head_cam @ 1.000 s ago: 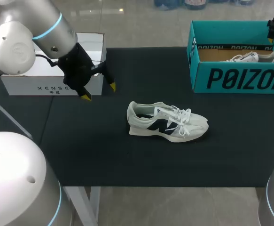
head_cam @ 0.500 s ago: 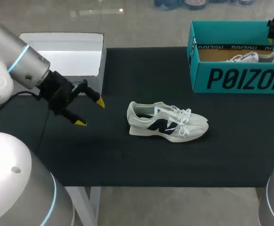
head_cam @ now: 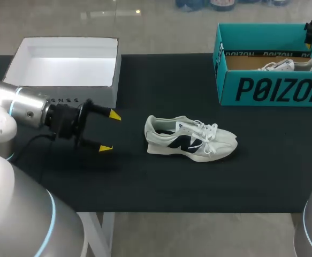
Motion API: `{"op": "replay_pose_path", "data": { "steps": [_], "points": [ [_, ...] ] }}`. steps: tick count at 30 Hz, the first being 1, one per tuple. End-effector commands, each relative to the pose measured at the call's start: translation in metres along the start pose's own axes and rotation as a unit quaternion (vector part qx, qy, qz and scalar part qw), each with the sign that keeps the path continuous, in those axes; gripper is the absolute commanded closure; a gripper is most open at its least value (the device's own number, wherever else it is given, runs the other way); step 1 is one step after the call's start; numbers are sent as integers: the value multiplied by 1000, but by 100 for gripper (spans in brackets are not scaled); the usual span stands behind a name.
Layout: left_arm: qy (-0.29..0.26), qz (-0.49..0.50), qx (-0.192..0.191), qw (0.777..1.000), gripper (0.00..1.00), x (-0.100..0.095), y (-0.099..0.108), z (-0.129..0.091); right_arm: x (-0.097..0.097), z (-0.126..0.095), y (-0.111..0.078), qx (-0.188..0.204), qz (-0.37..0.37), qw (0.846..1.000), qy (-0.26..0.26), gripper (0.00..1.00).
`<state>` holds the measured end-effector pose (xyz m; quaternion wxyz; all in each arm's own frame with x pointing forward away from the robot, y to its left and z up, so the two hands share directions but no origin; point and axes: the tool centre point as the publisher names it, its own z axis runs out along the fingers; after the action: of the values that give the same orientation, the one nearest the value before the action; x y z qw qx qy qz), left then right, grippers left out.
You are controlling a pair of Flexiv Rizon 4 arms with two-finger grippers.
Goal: Take the shoe out of the shoebox, open the shoe tongue, remove and reinsert the insole, then place the shoe into the shoebox
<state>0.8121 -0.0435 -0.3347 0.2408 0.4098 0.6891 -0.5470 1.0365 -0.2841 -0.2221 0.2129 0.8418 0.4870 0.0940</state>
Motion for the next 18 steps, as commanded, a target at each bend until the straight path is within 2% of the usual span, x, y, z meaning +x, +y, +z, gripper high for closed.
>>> {"op": "replay_pose_path", "data": {
  "steps": [1, 7, 8, 9, 13, 15, 18],
  "points": [
    [0, 1, 13, 1000, 0, 1, 6, 1, 0, 0, 0, -1, 1, 1000, -1, 0],
    [0, 1, 13, 1000, 0, 1, 6, 1, 0, 0, 0, -1, 1, 1000, -1, 0],
    [-13, -5, 17, 1000, 0, -4, 4, -2, 0, 0, 0, -1, 1, 1000, -1, 0],
    [-28, -25, 28, 999, 0, -8, 2, -4, 0, 0, 0, -1, 1, 1000, -1, 0],
    [-76, -91, 21, 993, 0, -16, 0, -4, 0, 0, 0, -1, 1, 1000, -1, 0],
    [-96, -123, 37, 987, 0, -18, -4, -1, 0, 0, 0, -1, 1, 1000, -1, 0],
    [-101, -177, 46, 978, 0, -19, -8, 6, 0, 0, 0, -1, 1, 1000, -1, 0]
  ]
}}
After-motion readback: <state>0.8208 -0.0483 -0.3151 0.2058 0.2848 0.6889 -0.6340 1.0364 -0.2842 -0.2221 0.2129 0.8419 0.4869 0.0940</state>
